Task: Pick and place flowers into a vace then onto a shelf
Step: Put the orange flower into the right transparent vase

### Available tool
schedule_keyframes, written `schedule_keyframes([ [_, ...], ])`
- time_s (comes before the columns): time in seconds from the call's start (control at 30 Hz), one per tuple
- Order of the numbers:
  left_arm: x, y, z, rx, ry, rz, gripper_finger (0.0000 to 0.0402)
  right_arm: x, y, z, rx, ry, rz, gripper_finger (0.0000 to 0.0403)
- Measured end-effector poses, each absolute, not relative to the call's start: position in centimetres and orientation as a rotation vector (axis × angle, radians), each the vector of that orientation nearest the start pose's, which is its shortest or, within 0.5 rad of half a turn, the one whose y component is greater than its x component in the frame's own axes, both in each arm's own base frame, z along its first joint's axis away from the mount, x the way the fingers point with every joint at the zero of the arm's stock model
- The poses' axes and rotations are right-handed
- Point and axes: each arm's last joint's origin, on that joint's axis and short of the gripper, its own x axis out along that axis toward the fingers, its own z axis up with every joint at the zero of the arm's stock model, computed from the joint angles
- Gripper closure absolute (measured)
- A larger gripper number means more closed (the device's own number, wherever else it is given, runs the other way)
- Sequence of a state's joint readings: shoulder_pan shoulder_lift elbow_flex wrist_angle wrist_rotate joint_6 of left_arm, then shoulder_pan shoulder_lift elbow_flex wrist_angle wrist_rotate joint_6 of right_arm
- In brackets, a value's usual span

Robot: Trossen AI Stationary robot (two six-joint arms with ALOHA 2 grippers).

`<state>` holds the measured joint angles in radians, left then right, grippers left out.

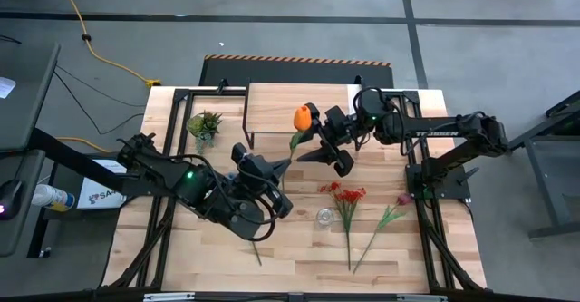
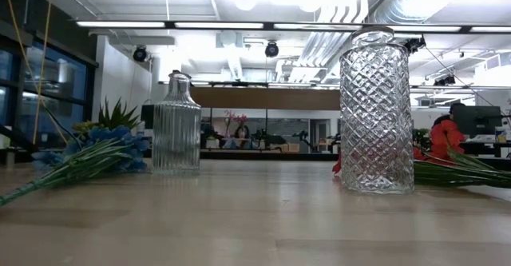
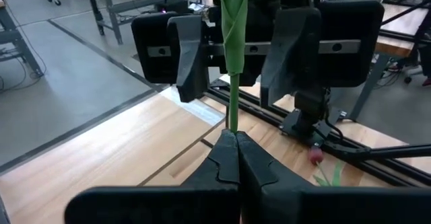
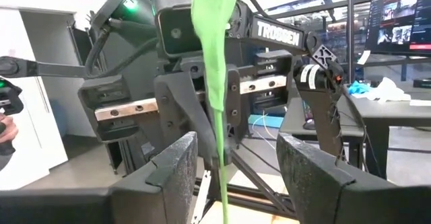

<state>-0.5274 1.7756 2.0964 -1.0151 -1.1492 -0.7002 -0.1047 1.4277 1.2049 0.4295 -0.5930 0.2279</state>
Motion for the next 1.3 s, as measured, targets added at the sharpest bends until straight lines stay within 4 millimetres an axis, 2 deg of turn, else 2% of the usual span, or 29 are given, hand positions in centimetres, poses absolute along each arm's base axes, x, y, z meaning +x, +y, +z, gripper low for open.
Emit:
schedule_keyframes([
  [0.37, 32.8, -14.7, 44.2, -0.139, 0.246, 0.707, 0.0381, 32.4, -1.8, 38.8, 0.152, -0.143, 0.496, 0.0208],
  [0.87, 32.7, -14.7, 44.2, -0.124, 0.254, 0.699, 0.0381, 32.5, -1.8, 38.8, 0.163, -0.138, 0.484, 0.0211],
  [1.03, 32.7, -14.7, 44.2, -0.122, 0.251, 0.704, 0.0381, 32.5, -1.8, 38.7, 0.165, -0.131, 0.484, 0.0244],
  [1.3, 32.7, -14.7, 44.2, -0.119, 0.247, 0.712, 0.0381, 32.5, -1.8, 38.7, 0.151, -0.135, 0.491, 0.0342],
])
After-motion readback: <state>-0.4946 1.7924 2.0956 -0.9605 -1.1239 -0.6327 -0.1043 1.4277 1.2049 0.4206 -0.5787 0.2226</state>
